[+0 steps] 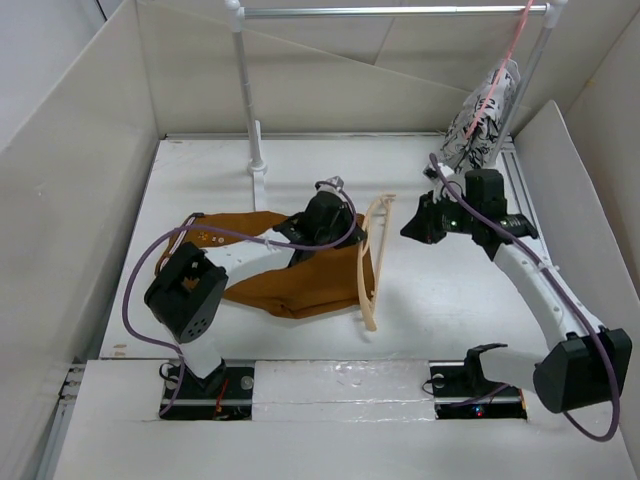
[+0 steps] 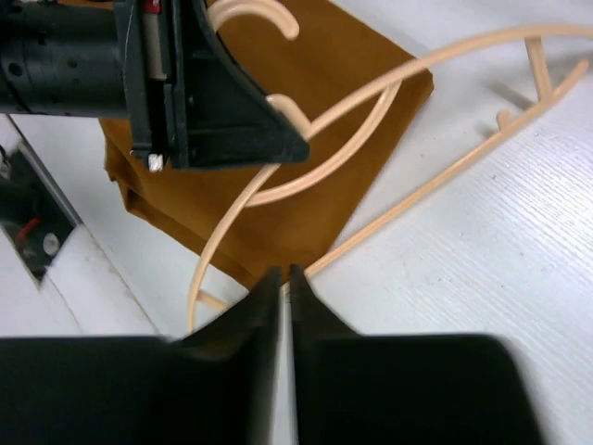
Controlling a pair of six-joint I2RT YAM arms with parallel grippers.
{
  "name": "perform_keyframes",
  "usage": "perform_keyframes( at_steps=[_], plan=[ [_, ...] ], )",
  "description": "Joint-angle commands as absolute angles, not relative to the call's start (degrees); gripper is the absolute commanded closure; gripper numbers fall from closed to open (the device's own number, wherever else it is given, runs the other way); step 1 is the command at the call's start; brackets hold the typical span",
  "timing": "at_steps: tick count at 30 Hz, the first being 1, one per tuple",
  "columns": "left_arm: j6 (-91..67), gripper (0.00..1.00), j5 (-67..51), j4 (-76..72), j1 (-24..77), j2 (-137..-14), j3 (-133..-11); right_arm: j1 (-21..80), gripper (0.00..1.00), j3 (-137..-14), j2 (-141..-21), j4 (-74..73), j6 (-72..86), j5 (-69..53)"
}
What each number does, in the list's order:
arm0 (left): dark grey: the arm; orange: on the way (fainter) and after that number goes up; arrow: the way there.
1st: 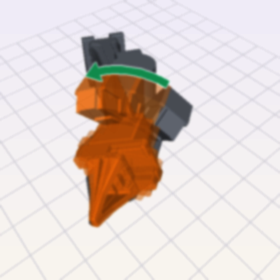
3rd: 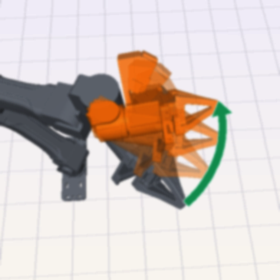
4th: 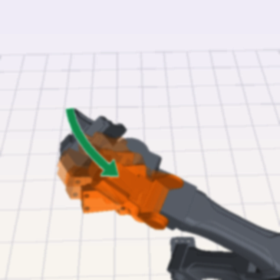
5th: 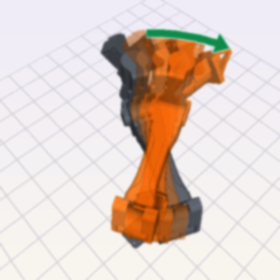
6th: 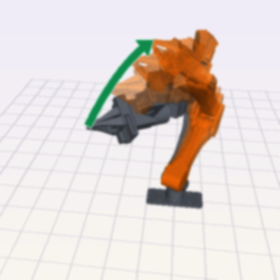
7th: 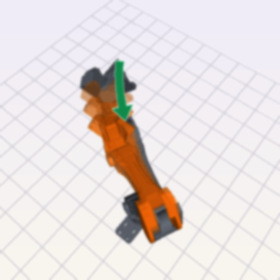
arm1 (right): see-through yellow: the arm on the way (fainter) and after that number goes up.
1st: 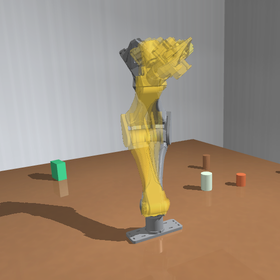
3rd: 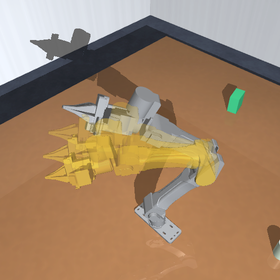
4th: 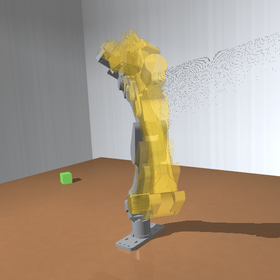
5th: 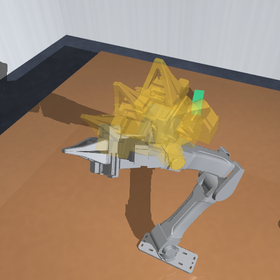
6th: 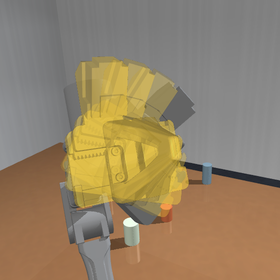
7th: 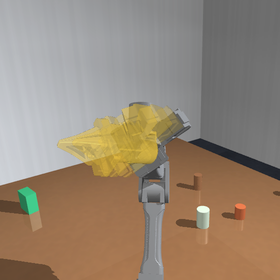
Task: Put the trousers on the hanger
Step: Pick up the hanger from the clothesline.
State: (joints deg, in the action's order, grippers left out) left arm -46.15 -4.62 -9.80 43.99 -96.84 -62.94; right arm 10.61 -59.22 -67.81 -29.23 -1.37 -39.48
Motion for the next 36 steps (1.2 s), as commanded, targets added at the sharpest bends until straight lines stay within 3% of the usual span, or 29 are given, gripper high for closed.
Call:
perform_keyframes(
  at_steps=[1, 2, 6, 7, 9, 16, 20, 23, 26, 27, 28, 32, 36],
  plan=[
    [-52.9, 1.0, -5.6, -19.6, 45.5, -93.4, -60.0, 14.0, 0.96, -59.4, -70.7, -28.0, -4.4, -39.3],
    [-53.7, 1.0, -4.1, -20.0, 45.5, -93.7, -58.6, 14.9, 1.0, -59.2, -73.0, -25.5, -4.5, -37.9],
    [-55.8, 1.0, -1.2, -20.7, 47.4, -94.7, -56.8, 17.6, 1.0, -57.9, -80.0, -18.5, -3.0, -34.6],
    [-56.2, 1.0, -0.6, -20.8, 47.4, -94.5, -56.4, 17.6, 0.98, -57.6, -81.3, -15.7, -2.9, -34.3],
    [-57.0, 1.0, 6.6, -19.7, 48.7, -94.2, -55.5, 18.8, 0.73, -55.6, -85.6, -10.2, -2.0, -32.8],
    [-57.7, 1.0, 10.6, -18.1, 48.7, -93.6, -53.8, 19.4, 0.62, -51.5, -94.0, -2.0, -0.6, -34.7],
    [-57.6, 1.0, 10.9, -17.2, 48.7, -93.7, -52.7, 21.4, 0.46, -52.0, -98.8, -0.5, -0.4, -34.4],
    [-57.3, 1.0, 10.9, -16.9, 48.7, -93.8, -52.3, 22.7, 0.43, -51.2, -101.2, 3.2, 1.7, -35.0],
    [-57.1, 1.0, 10.8, -16.6, 48.7, -94.0, -51.9, 23.2, 0.46, -49.2, -102.3, 7.1, 4.5, -36.0],
    [-56.5, 1.0, 10.8, -16.3, 48.2, -94.2, -51.7, 23.2, 0.79, -48.4, -102.7, 7.8, 5.5, -34.9],
    [-56.0, 1.0, 11.1, -15.9, 48.2, -94.4, -51.9, 22.4, 0.99, -48.3, -102.7, 8.3, 5.6, -35.6],
    [-53.9, 1.0, 11.5, -14.1, 47.1, -93.7, -51.9, 19.0, 1.0, -47.5, -99.5, 8.4, 6.2, -37.4],
    [-49.0, 1.0, 11.4, -12.9, 46.4, -91.7, -51.1, 11.5, 1.0, -48.9, -89.1, 2.0, 4.5, -40.9]
  ],
)
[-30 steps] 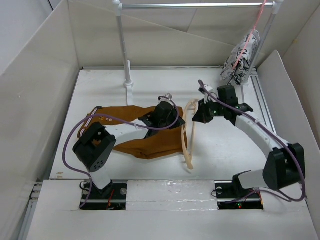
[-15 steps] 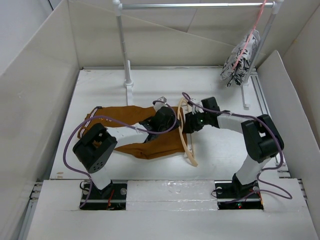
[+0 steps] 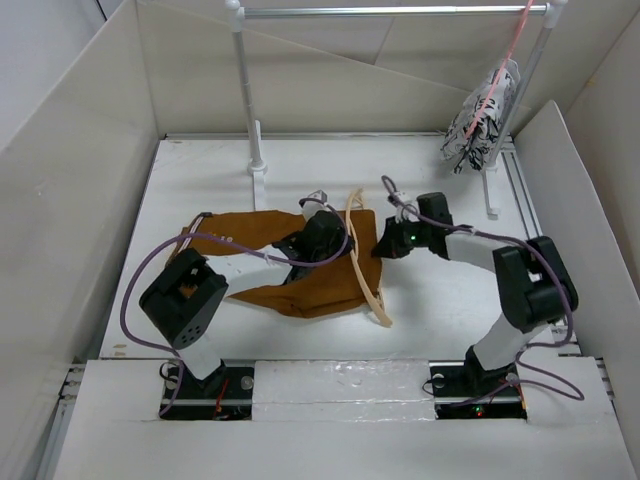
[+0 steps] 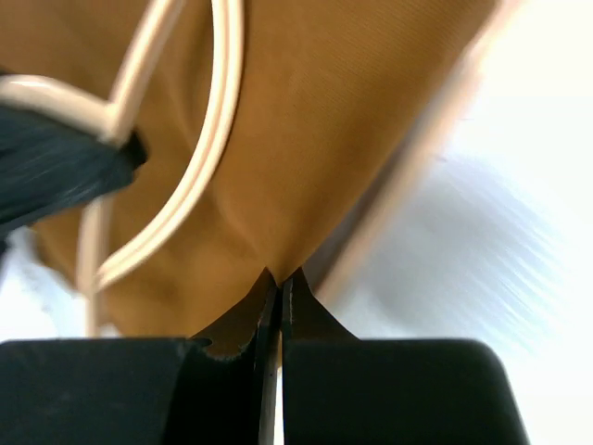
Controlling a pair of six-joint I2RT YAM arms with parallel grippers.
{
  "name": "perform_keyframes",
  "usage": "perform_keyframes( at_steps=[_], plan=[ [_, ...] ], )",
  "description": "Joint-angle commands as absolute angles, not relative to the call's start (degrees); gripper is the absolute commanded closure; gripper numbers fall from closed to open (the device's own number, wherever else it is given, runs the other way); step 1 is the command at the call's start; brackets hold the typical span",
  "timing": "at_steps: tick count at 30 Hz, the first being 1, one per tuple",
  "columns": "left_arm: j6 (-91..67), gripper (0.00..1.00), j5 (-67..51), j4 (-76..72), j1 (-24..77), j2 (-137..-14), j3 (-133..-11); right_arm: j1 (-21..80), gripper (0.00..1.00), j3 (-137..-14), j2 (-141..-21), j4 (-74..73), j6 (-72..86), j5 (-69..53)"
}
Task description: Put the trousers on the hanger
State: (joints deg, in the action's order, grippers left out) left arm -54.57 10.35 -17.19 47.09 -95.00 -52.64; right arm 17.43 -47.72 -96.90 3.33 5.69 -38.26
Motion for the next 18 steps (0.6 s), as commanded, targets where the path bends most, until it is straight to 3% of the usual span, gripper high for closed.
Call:
perform_keyframes(
  at_steps=[1, 11, 18],
  plan=[
    [-46.6, 1.0, 12.0, -12.1, 46.4, -90.7, -51.3, 9.8, 1.0, -49.4, -87.6, -1.5, 4.1, -42.0],
    [-39.5, 1.0, 14.8, -4.8, 46.4, -84.3, -47.9, -9.2, 1.0, -54.7, -82.7, -18.9, -7.1, -43.1],
    [-35.5, 1.0, 17.0, -4.0, 46.4, -83.5, -50.3, -9.2, 1.0, -56.3, -87.8, -18.6, -9.0, -41.8]
  ],
)
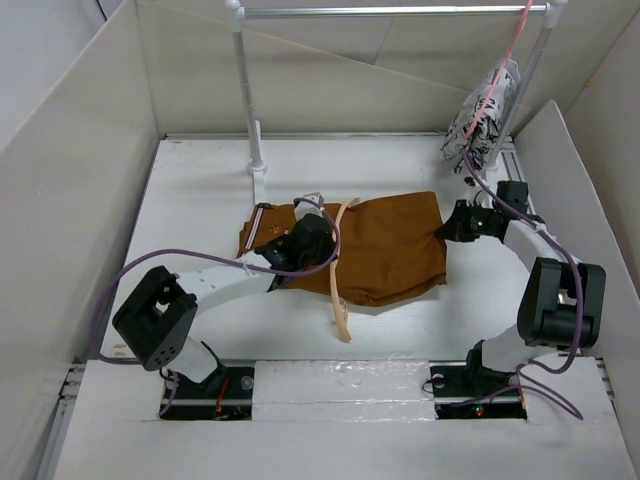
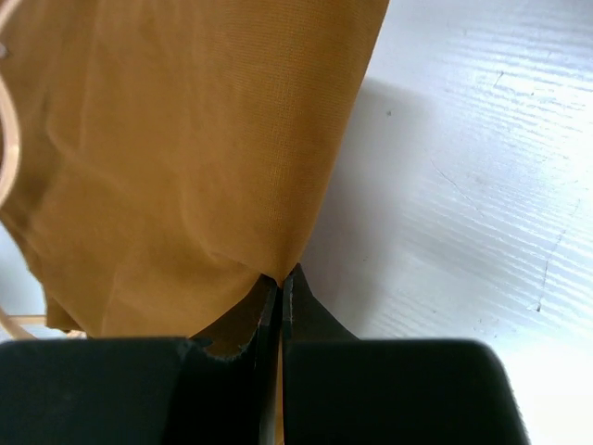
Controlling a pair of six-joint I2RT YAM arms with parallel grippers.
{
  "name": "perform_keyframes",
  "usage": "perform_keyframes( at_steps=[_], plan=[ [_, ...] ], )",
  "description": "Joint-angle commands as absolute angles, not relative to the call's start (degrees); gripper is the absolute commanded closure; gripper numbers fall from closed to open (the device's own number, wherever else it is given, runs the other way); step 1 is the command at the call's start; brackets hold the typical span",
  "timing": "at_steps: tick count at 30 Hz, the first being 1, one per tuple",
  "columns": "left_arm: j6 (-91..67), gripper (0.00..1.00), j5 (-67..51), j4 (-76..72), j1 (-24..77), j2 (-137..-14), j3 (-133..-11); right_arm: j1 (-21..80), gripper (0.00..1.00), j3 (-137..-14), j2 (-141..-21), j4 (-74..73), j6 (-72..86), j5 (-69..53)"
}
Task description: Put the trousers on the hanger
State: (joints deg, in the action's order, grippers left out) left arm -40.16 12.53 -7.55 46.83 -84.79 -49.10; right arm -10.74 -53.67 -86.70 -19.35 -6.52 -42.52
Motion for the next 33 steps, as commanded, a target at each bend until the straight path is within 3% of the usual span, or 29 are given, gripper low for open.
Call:
perform_keyframes(
  at_steps=[1, 13, 21, 24, 25, 27, 28, 33],
  plan=[
    [-35.7, 1.0, 17.7, -4.0, 46.4, -83.9, -51.5, -9.2, 1.0, -56.1, -87.8, -18.4, -9.0, -41.2],
    [-33.3, 1.0, 29.1, -2.5, 48.5, -88.4, -65.5, -8.7, 1.0, -51.0, -94.7, -12.3, -5.6, -38.8],
    [-31.8, 1.0, 26.5, -6.3, 47.9, -90.6, -61.2, -8.1, 1.0, -49.8, -94.0, -12.8, -6.2, -37.8],
    [-31.4, 1.0, 26.1, -6.2, 47.9, -89.9, -62.4, -6.7, 0.72, -51.8, -93.8, -14.1, -6.4, -37.8],
    [-30.7, 1.0, 26.9, -6.3, 49.0, -88.6, -63.4, -6.2, 0.56, -52.6, -92.6, -16.3, -7.0, -37.5],
    [-29.8, 1.0, 28.1, -4.9, 49.8, -87.0, -65.5, -4.8, 0.45, -54.4, -89.3, -19.5, -8.9, -35.2],
    [-30.4, 1.0, 29.6, -3.4, 49.8, -85.7, -68.1, -3.2, 0.35, -56.8, -85.0, -23.2, -9.6, -34.1],
    [-27.9, 1.0, 29.5, -1.4, 49.8, -79.7, -69.9, 1.5, 0.25, -66.2, -74.3, -33.6, -11.4, -30.6]
  ],
)
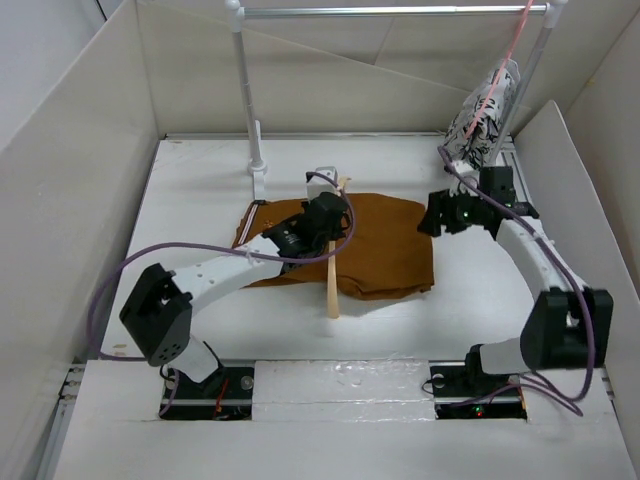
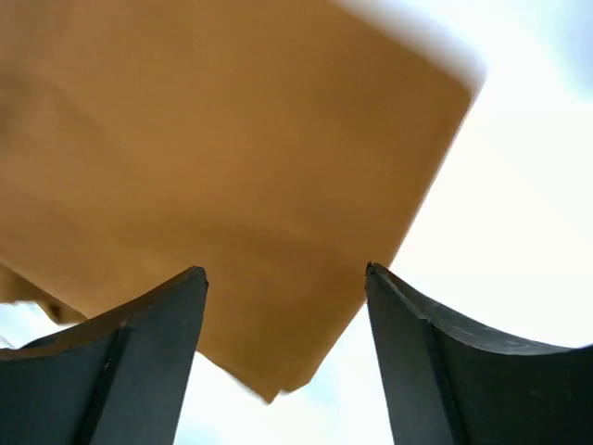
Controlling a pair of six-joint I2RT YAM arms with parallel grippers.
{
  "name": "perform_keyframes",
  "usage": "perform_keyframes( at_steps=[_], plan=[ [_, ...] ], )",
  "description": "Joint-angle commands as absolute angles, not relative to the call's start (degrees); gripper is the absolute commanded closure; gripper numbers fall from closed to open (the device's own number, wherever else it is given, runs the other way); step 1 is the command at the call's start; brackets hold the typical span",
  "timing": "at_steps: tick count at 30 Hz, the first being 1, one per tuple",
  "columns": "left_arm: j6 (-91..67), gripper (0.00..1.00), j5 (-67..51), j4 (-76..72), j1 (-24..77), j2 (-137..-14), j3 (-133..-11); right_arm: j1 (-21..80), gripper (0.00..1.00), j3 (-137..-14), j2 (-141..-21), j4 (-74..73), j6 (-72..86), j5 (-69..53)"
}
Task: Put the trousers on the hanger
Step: Place the trousers on the hanger, then place the hanger at the clothesline.
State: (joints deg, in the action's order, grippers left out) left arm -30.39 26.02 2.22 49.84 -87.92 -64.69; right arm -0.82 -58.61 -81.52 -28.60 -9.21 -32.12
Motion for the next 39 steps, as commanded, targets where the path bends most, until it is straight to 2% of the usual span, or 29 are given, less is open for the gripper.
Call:
perform_keyframes(
  at_steps=[1, 4, 5, 9, 14, 18, 21, 24, 25, 26, 29, 30, 31, 32, 33, 34, 37, 38, 39],
  plan=[
    [-27.6, 1.0, 29.2, -1.0, 49.8, -79.4, -71.8, 4.5, 0.23, -67.6, -71.7, -34.2, -10.6, -31.0],
    [-27.3, 1.0, 28.0, -0.1, 49.8, -79.7, -75.2, 10.9, 0.21, -71.0, -69.4, -30.9, -4.4, -33.7],
    [-27.3, 1.0, 27.8, -0.1, 49.8, -79.7, -76.1, 15.9, 0.21, -71.4, -68.8, -29.5, -0.2, -34.3],
    [-26.5, 1.0, 26.9, 1.2, 49.8, -80.5, -80.2, 26.4, 0.18, -66.7, -67.9, -11.9, 14.2, -34.7],
    [-25.7, 1.0, 25.4, 1.4, 49.8, -81.6, -84.0, 31.5, 0.17, -63.8, -74.2, 2.6, 24.5, -37.2],
    [-25.0, 1.0, 24.6, 2.0, 49.8, -81.6, -86.9, 33.4, 0.18, -66.2, -78.0, 1.3, 24.3, -32.4],
    [-24.6, 1.0, 24.0, 2.4, 49.8, -81.3, -88.6, 34.0, 0.2, -62.9, -79.3, 15.6, 31.4, -35.4],
    [-24.9, 1.0, 23.5, 2.4, 49.8, -80.7, -89.4, 35.1, 0.3, -62.5, -80.8, 19.1, 34.9, -35.3],
    [-24.7, 1.0, 23.5, 2.4, 49.8, -80.4, -90.0, 35.1, 0.43, -62.8, -80.9, 19.3, 35.2, -35.1],
    [-24.3, 1.0, 23.6, 2.5, 49.8, -80.4, -90.5, 35.1, 0.46, -63.4, -80.9, 19.5, 36.1, -34.8],
    [-23.6, 1.0, 23.8, 2.5, 49.8, -80.5, -93.2, 35.1, 0.45, -63.9, -82.6, 22.7, 40.0, -35.7],
    [-23.3, 1.0, 23.7, 2.4, 49.8, -80.8, -93.8, 35.1, 0.55, -63.9, -83.1, 26.9, 41.7, -37.6],
    [-23.3, 1.0, 23.3, 2.5, 49.8, -81.0, -95.3, 35.1, 0.75, -63.1, -83.9, 33.5, 47.3, -37.2],
    [-23.3, 1.0, 23.3, 2.5, 49.8, -81.0, -95.4, 35.1, 0.75, -63.1, -83.9, 33.6, 47.4, -37.2],
    [-23.3, 1.0, 23.3, 2.3, 49.8, -80.9, -96.2, 35.1, 0.86, -63.4, -84.0, 34.8, 48.4, -37.1],
    [-23.3, 1.0, 23.3, 2.0, 49.8, -80.9, -96.6, 35.1, 0.9, -63.9, -83.9, 35.3, 49.9, -37.2],
    [-22.2, 1.0, 23.1, 1.8, 49.3, -81.3, -99.6, 34.5, 0.98, -67.8, -83.7, 34.5, 51.0, -37.6],
    [-21.9, 0.96, 22.9, 1.5, 48.7, -81.4, -100.3, 33.9, 0.99, -69.0, -83.5, 33.4, 51.4, -37.6],
    [-20.8, 0.75, 22.7, 0.5, 48.7, -81.3, -101.5, 32.5, 1.0, -71.4, -83.0, 32.8, 51.6, -37.6]
  ],
)
